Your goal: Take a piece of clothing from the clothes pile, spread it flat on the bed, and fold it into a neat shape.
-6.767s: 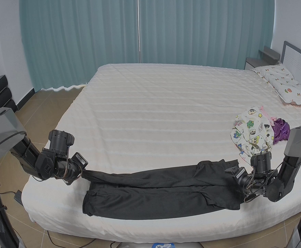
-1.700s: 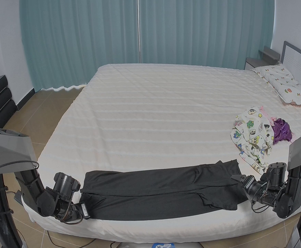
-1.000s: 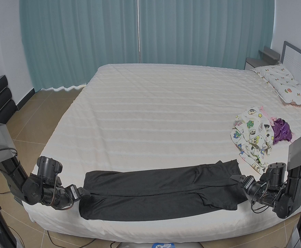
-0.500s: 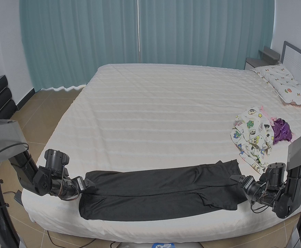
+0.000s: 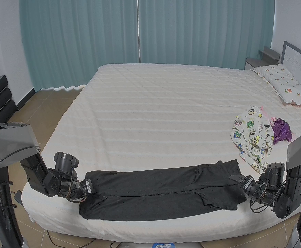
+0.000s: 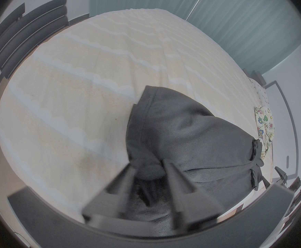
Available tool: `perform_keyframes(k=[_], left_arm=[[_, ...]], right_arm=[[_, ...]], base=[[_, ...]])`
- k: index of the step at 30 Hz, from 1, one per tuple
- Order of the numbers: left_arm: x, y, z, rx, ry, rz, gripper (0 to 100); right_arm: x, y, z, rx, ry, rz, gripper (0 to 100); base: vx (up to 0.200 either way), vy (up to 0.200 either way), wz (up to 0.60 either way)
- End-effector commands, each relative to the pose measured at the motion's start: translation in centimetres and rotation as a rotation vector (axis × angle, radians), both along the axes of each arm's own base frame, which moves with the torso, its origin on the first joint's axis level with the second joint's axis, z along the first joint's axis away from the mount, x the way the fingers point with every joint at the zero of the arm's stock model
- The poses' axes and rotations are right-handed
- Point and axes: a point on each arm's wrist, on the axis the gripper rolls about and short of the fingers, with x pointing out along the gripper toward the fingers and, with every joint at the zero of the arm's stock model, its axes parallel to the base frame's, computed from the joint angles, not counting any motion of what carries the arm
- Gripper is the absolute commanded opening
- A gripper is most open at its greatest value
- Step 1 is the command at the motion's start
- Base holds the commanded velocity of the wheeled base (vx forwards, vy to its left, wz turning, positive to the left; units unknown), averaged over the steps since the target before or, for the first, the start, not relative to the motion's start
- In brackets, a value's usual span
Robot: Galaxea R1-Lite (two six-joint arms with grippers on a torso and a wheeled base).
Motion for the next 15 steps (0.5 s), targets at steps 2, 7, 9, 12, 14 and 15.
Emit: perform_keyframes(k=[2, 7, 9, 12, 14, 15], left_arm=[[-0.04, -0.14, -0.22, 0.000, 0.006, 0.000, 0], [-0.27, -0.06, 0.49, -0.005, -0.009, 0.002, 0], [-0.25, -0.02, 0.59, -0.005, -0.012, 0.003, 0], [-0.21, 0.02, 0.61, -0.006, -0.013, 0.006, 0], [-0.18, -0.03, 0.63, -0.006, -0.015, 0.004, 0], [-0.18, -0.03, 0.63, -0.007, -0.014, 0.006, 0]], right_arm=[[0.08, 0.01, 0.10, 0.001, -0.014, 0.001, 100], [0.07, 0.05, 0.10, 0.001, -0.014, 0.003, 100], [0.07, 0.05, 0.10, 0.001, -0.014, 0.003, 100], [0.22, 0.07, 0.14, 0.002, -0.021, 0.003, 100], [0.25, 0.07, 0.11, 0.002, -0.021, 0.003, 100], [0.25, 0.11, 0.11, 0.002, -0.021, 0.004, 100]], base=[[0.000, 0.000, 0.00], [0.000, 0.000, 0.00], [0.000, 0.000, 0.00], [0.000, 0.000, 0.00], [0.000, 0.000, 0.00], [0.000, 0.000, 0.00]])
